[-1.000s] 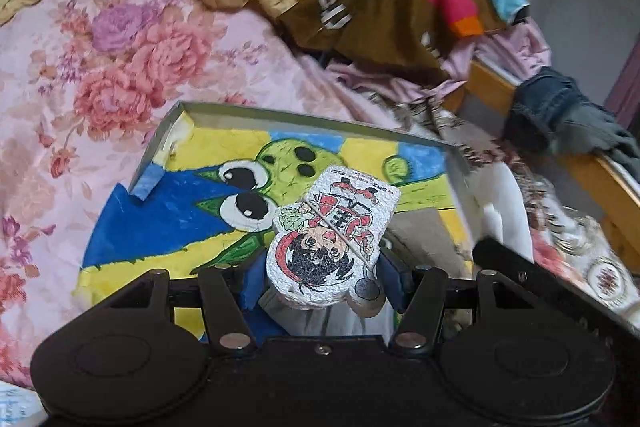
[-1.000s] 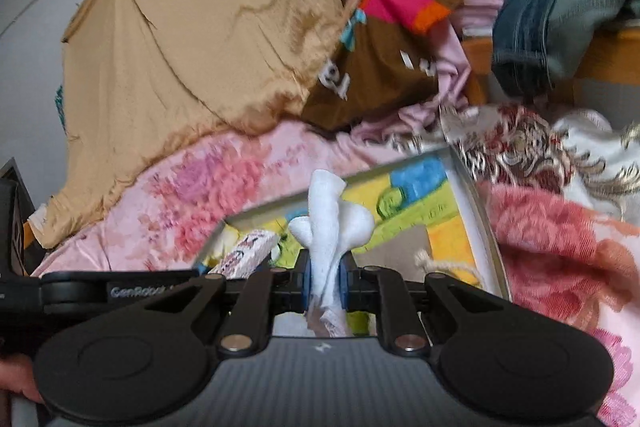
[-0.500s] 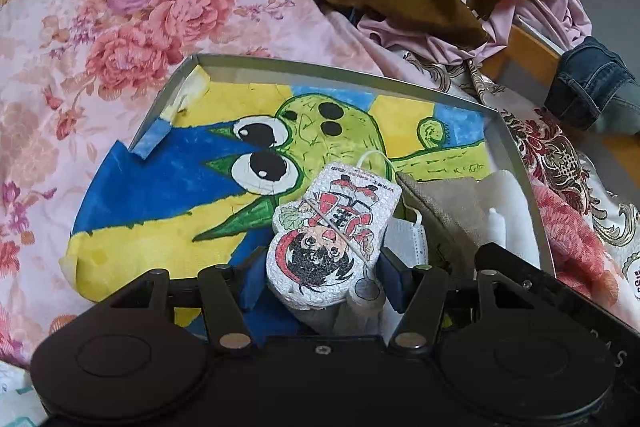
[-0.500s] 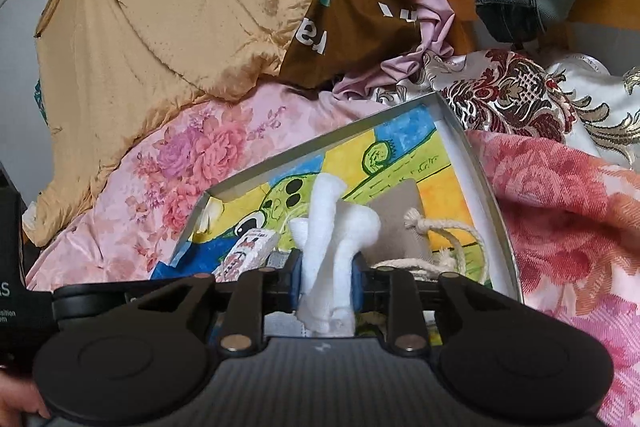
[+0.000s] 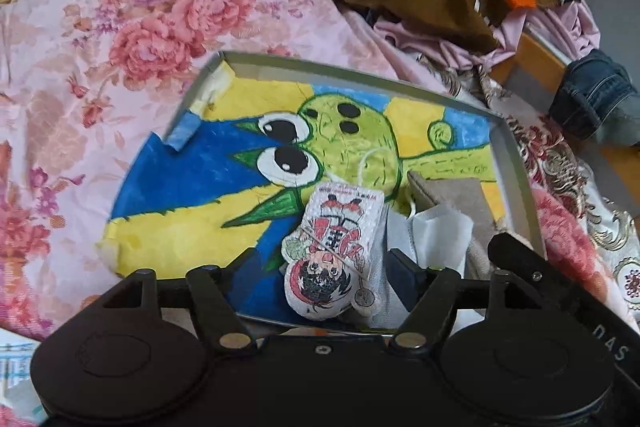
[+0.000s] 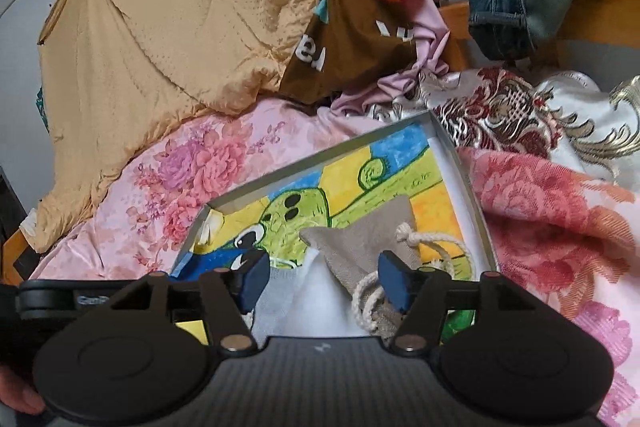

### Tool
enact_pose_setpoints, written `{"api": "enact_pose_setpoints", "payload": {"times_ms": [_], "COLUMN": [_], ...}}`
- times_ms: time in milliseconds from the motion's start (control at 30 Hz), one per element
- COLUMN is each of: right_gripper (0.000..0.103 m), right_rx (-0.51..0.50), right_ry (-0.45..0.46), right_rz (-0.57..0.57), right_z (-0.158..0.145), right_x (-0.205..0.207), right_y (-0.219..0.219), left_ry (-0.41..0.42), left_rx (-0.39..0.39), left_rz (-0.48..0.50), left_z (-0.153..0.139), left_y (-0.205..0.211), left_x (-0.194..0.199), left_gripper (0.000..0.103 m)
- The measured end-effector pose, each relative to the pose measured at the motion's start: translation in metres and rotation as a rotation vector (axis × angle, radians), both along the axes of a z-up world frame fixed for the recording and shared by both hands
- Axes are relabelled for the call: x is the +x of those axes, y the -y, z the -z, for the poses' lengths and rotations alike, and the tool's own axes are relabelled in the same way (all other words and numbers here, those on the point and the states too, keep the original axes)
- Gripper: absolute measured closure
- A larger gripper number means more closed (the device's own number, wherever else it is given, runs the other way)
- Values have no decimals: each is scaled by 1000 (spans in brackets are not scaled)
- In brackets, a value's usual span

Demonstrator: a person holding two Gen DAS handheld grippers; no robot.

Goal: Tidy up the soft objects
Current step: 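Open the left tool to drop the card while the right tool releases the towel in the tray, then move both tools back toward the remaining pile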

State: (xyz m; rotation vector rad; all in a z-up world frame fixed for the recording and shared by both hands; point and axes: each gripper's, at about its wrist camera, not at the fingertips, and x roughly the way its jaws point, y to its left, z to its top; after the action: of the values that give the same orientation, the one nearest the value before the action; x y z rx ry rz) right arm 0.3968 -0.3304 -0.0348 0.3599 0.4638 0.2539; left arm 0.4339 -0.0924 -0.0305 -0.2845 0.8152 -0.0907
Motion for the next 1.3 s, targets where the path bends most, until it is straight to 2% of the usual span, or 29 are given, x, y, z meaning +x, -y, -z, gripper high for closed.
{"api": "enact_pose_setpoints", "payload": {"times_ms": [267,567,867,1300], "right_gripper": [14,4,1,0], "right_rx": [-34,-48,-95,-124], "right_ry": [93,126,164,229], "right_rz": [11,11,-3,-29], "right_z": [-27,-47,-61,-67], "right_x": [-31,-76,-129,-203], "right_y": [4,7,-6,-24], "left_ry": [79,171,193,272], "left_rx": [12,-5,-50,-28], "left_rz": [3,31,18,43], "left_z": [-29,-59,-70,-82], "left_y": [-7,-16,-27,-41], "left_x": [-32,-92,-148,-224], "left_gripper": [24,13,6,1]}}
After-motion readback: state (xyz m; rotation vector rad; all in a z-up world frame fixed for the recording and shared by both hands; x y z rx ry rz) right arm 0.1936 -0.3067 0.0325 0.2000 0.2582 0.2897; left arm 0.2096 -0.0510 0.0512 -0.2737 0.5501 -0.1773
